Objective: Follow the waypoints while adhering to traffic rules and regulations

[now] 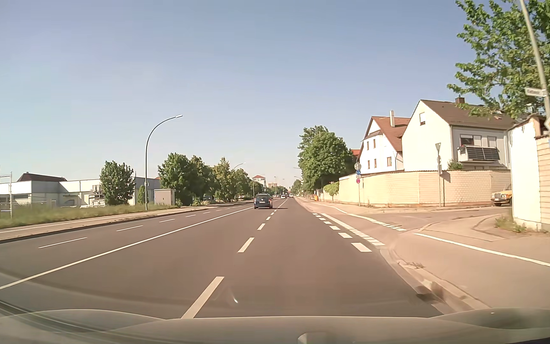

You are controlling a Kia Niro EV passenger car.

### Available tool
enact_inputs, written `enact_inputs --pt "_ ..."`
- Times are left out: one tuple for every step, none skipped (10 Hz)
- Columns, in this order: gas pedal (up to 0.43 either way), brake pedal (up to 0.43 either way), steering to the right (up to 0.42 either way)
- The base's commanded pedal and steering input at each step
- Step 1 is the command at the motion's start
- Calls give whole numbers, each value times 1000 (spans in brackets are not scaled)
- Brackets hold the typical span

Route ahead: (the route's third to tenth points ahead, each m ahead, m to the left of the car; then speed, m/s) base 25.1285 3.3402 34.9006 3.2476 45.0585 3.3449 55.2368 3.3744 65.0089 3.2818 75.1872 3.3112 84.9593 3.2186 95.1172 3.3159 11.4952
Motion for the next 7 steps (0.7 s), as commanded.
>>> enact_inputs --pt "130 0 -4" --pt "130 0 -4" --pt "130 0 -4" --pt "130 0 -4" --pt "130 0 -4" --pt "138 0 -4" --pt "138 0 -4"
